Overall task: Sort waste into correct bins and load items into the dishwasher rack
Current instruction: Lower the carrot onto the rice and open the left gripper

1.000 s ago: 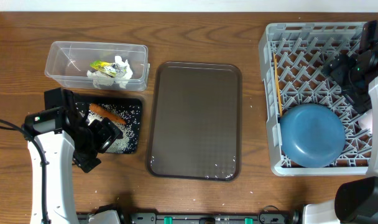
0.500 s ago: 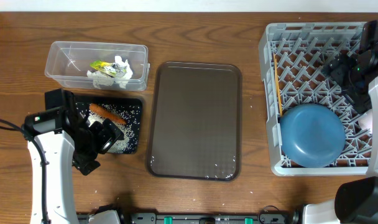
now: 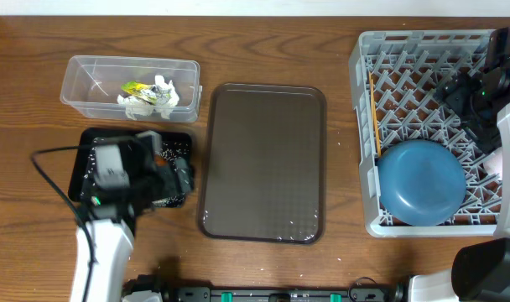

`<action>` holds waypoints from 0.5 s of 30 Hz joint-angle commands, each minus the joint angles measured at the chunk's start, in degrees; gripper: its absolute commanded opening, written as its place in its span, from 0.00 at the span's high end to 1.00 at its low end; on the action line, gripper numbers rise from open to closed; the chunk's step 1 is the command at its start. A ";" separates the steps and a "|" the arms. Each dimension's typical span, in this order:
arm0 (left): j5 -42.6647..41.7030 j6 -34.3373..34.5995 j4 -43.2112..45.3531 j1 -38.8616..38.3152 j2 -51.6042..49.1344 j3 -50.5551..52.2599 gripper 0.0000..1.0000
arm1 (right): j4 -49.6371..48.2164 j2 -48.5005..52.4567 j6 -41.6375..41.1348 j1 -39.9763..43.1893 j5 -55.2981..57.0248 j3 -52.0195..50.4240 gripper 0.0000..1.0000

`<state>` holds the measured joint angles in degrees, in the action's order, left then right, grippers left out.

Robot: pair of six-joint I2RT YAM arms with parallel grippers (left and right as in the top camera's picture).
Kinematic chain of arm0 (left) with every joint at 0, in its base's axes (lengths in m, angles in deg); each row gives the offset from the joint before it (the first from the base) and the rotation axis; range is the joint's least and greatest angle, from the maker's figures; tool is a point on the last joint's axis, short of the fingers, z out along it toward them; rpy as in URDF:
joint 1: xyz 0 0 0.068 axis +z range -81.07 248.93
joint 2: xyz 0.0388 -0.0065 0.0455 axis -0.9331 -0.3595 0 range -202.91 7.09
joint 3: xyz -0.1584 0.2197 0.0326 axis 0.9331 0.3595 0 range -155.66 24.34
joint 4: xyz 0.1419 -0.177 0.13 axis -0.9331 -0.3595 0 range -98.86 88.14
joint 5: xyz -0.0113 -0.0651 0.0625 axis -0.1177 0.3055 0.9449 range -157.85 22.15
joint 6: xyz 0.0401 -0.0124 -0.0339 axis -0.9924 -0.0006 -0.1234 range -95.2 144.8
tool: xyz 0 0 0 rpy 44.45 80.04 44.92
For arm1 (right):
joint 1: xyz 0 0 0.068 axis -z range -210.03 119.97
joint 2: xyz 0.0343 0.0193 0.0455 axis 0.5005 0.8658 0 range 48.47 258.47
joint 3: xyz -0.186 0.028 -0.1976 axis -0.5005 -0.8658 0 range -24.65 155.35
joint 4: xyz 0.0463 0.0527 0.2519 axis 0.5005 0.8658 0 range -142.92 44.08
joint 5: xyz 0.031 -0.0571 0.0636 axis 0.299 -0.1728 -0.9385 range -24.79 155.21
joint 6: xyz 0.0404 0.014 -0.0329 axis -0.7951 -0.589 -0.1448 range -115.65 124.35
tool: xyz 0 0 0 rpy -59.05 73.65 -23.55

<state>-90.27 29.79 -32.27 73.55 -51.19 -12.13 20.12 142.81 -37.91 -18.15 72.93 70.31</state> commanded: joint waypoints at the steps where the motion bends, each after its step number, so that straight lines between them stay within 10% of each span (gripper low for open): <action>1: -3.17 -7.10 9.25 -1.90 5.42 10.08 0.03 | 0.04 -0.26 0.59 0.15 0.85 0.17 0.01; 15: -1.09 -7.10 34.73 -1.97 23.23 31.74 0.03 | 0.04 -0.26 0.59 0.15 0.85 0.17 0.01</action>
<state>-92.43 23.54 1.91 71.76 -30.84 18.71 20.12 142.81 -37.91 -18.15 72.93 70.28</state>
